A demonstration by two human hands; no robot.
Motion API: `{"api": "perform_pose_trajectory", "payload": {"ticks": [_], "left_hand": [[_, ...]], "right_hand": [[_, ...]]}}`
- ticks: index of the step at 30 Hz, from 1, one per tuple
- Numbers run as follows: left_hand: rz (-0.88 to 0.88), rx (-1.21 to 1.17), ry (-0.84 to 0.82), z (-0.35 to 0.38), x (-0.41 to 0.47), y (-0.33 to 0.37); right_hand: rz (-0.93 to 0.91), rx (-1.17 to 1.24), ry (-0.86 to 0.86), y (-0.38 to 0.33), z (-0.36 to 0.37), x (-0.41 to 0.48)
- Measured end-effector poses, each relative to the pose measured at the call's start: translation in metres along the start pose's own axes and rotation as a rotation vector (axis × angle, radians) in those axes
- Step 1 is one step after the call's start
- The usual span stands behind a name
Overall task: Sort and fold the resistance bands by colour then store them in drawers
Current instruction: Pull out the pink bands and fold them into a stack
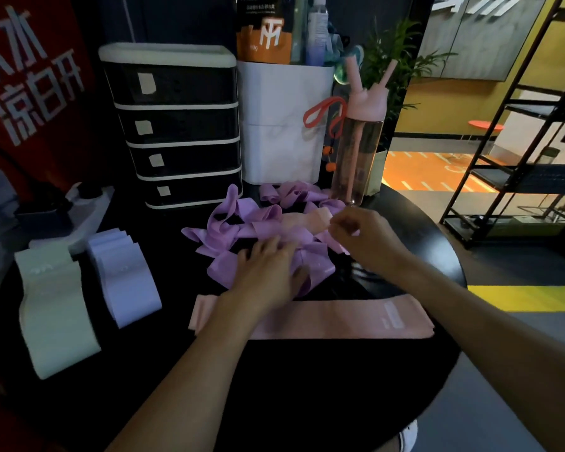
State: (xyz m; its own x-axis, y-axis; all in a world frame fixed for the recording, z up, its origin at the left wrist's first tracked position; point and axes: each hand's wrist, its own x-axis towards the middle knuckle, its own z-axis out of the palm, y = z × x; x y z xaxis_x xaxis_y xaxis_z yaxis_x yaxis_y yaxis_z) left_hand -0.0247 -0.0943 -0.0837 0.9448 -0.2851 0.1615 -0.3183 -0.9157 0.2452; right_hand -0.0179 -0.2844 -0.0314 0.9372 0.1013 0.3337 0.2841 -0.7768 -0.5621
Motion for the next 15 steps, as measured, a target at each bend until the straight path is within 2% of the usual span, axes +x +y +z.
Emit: {"api": "perform_pose_trajectory", "payload": {"ticks": [3, 8, 15], "left_hand": [[0.003, 0.017, -0.004, 0.006, 0.001, -0.003], [0.004, 0.024, 0.036, 0.01, 0.002, -0.004], [-0.005, 0.009, 0.056, 0.013, 0.003, -0.006]], "right_hand": [[0.172, -0.01, 0.033, 0.017, 0.015, 0.04], [0.381, -0.105, -0.005, 0.029, 0.037, 0.071], [0.417, -0.097, 0.035, 0.032, 0.044, 0.074]]}}
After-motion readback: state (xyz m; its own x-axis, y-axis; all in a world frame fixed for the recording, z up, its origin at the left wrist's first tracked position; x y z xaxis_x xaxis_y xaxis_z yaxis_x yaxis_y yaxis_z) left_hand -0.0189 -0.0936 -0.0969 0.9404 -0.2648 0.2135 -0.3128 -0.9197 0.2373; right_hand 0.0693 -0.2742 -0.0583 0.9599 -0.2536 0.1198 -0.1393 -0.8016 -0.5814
